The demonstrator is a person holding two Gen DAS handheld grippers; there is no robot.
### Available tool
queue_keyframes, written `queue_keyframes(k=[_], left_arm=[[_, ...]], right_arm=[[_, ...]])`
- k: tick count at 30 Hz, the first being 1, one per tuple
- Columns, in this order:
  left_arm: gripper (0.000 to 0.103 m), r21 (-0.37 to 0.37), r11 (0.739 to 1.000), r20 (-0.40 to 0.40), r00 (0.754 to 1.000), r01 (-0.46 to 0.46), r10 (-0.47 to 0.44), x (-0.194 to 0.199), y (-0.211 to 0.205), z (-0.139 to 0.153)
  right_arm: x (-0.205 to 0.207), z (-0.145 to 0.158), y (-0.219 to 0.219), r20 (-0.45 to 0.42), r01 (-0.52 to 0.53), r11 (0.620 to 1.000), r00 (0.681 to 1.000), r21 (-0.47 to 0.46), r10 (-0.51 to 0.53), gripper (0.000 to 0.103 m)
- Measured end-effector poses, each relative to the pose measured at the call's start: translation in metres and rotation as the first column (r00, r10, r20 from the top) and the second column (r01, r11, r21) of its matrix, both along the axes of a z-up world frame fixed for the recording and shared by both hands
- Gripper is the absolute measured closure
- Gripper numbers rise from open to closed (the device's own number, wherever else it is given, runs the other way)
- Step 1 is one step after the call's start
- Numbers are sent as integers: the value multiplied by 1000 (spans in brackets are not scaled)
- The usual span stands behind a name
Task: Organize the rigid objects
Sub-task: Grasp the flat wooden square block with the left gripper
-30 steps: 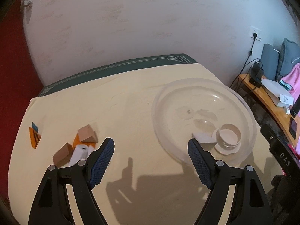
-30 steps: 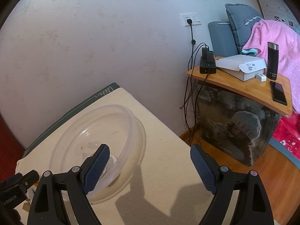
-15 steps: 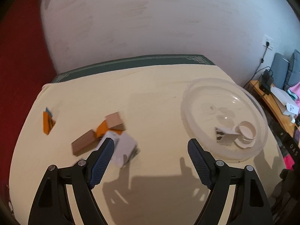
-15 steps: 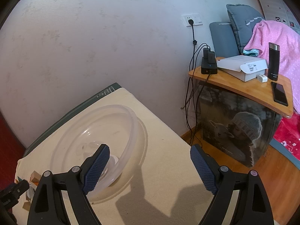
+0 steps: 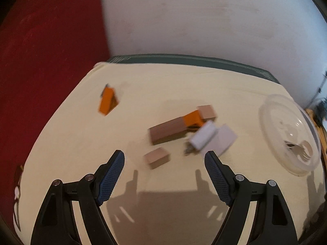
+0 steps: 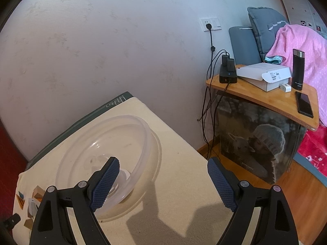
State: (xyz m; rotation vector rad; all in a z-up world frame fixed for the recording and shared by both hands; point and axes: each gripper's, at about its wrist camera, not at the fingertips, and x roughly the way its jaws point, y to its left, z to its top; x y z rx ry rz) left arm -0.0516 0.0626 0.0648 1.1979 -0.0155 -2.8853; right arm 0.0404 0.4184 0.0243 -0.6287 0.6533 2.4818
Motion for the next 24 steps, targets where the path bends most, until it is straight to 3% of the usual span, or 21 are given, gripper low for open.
queue_keyframes(k=[9, 13, 22, 24], left_arm=[[22, 19, 997, 62, 996, -71, 70, -11, -18, -21], [22, 62, 993, 120, 988, -101, 93, -21, -22, -30], [23, 83, 983, 144, 978, -165, 152, -32, -27, -40], [29, 83, 984, 144, 979, -158, 145, -33, -24, -40]], right_arm=[[3, 1, -2, -6, 0, 1000, 1000, 17, 0, 12], [3, 1, -2, -4, 1, 1000, 1000, 17, -1, 12], [4, 1, -3, -3, 1, 1000, 1000, 20, -1, 12], [3, 1, -4, -4, 2, 1000, 1000, 20, -2, 12]])
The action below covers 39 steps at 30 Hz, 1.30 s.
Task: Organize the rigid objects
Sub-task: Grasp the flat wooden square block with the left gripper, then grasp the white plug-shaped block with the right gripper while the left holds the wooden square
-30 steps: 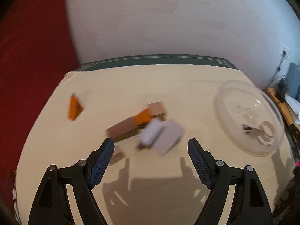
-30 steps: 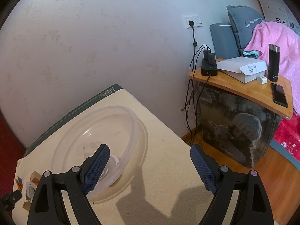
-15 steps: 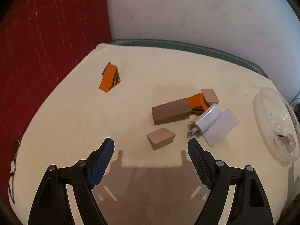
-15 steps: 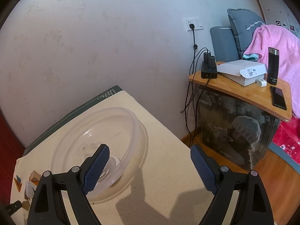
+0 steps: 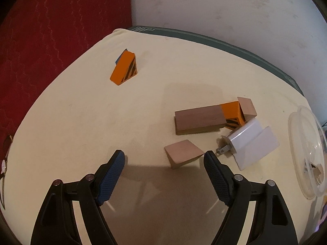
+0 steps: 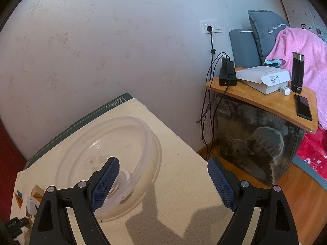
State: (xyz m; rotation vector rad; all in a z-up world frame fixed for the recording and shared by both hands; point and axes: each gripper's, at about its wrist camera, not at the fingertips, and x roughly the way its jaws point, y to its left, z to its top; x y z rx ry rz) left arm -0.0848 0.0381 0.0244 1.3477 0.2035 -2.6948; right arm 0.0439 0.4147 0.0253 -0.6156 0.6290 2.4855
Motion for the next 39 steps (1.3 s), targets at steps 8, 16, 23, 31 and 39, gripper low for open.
queue_keyframes(k=[8, 16, 23, 31, 39], left_arm=[[55, 35, 999, 14, 999, 34, -35, -10, -3, -8], [70, 60, 994, -20, 996, 87, -86, -12, -9, -6], [70, 35, 993, -76, 991, 113, -110, -11, -19, -1], [70, 7, 991, -117, 984, 133, -131, -3, -25, 2], [70, -30, 988, -153, 976, 150, -153, 9, -29, 8]], right_arm=[[0, 1, 0, 3, 8, 1000, 1000, 7, -8, 12], [-1, 5, -5, 15, 10, 999, 1000, 49, -11, 12], [5, 22, -17, -18, 10, 996, 1000, 91, -8, 12], [-4, 37, -74, -38, -160, 979, 985, 126, 166, 12], [-33, 22, -130, 36, -364, 928, 931, 81, 362, 12]])
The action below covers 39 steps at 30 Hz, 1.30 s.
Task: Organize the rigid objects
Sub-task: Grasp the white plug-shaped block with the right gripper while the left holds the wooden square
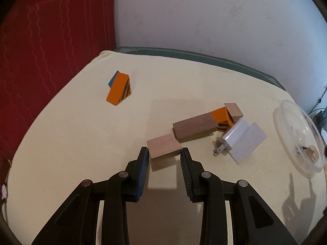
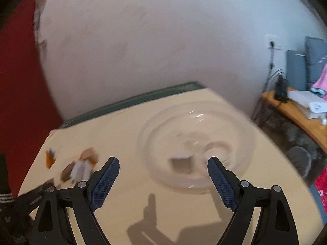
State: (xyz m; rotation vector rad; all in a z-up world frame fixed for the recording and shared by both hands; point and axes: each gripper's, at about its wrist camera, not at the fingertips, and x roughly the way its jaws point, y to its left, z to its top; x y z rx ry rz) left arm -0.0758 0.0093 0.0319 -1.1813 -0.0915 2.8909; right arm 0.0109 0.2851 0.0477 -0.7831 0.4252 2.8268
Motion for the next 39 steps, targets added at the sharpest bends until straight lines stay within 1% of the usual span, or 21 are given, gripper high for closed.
queue_keyframes(k=[4, 6, 9, 14, 17, 21, 22, 24, 25, 27, 30, 34, 37, 39], left_arm=[[70, -14, 1000, -24, 1000, 3, -3, 4, -7, 3], [70, -13, 1000, -27, 1000, 6, -6, 4, -11, 2], [70, -3, 1000, -27, 1000, 7, -7, 5, -17, 2], [70, 12, 1000, -21, 1000, 4, -4, 6, -26, -1], [70, 16, 1000, -18, 1000, 0, 0, 6, -29, -2], [70, 14, 1000, -11, 1000, -9, 9, 7, -32, -5], [70, 15, 1000, -7, 1000, -11, 11, 6, -33, -6], [70, 15, 1000, 2, 1000, -17, 17, 5, -34, -9], [70, 16, 1000, 5, 1000, -19, 19, 5, -34, -9], [70, 17, 1000, 8, 1000, -23, 23, 4, -35, -10], [70, 18, 1000, 12, 1000, -24, 24, 4, -36, -11], [70, 18, 1000, 17, 1000, -23, 23, 3, -36, -13], [70, 20, 1000, 22, 1000, -22, 22, 2, -36, -14], [70, 20, 1000, 23, 1000, -20, 20, 4, -35, -13]], right_arm=[[-12, -4, -26, 31, -88, 996, 996, 4, 88, 12], [-19, -5, -40, 45, -148, 989, 988, 27, 147, 12], [-23, -4, -62, 55, -196, 978, 980, 65, 193, 12], [-34, 2, -86, 54, -286, 954, 958, 90, 282, 12], [-42, 5, -103, 53, -359, 926, 933, 118, 356, 12], [-50, 4, -126, 75, -444, 876, 896, 189, 438, 13], [-52, 2, -132, 85, -470, 857, 882, 213, 463, 15], [-59, 0, -141, 109, -502, 832, 865, 238, 491, 19], [-63, -2, -145, 129, -528, 813, 849, 245, 513, 22], [-69, -5, -149, 158, -557, 790, 830, 255, 534, 26], [-80, -12, -153, 195, -582, 767, 813, 269, 548, 31], [-90, -19, -151, 229, -582, 763, 813, 280, 536, 34], [-92, -22, -152, 239, -575, 759, 818, 305, 523, 39], [-93, -22, -154, 241, -573, 757, 819, 314, 521, 44]])
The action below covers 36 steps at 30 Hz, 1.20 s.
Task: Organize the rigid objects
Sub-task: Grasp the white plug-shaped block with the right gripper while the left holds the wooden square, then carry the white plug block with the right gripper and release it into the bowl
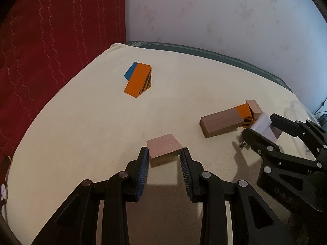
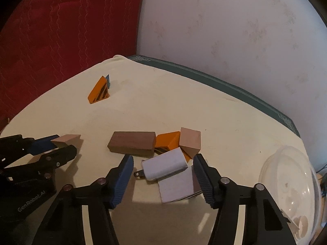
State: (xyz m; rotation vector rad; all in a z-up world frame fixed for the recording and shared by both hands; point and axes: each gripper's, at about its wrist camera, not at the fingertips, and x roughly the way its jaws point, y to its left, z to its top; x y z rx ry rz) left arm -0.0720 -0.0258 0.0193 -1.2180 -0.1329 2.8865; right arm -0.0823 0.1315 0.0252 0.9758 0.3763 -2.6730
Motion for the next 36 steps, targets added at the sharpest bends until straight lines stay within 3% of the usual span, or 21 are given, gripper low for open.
queue_keyframes(k=[1, 9, 22, 36], left_arm=[[70, 0, 1000, 1, 1000, 1, -1, 0, 0, 0], [70, -1, 1000, -1, 1000, 2, -2, 1, 1, 1], [70, 8, 1000, -21, 1000, 22, -21, -2, 2, 2], [70, 57, 994, -61, 994, 93, -89, 5, 9, 12]], right_arm=[[-1, 0, 0, 3, -1, 1000, 1000, 4, 1, 49], [3, 1, 0, -4, 2, 1000, 1000, 21, -2, 53], [34, 26, 24, -8, 56, 977, 998, -203, -58, 53], [59, 34, 69, -4, 201, 934, 977, -296, -211, 53]])
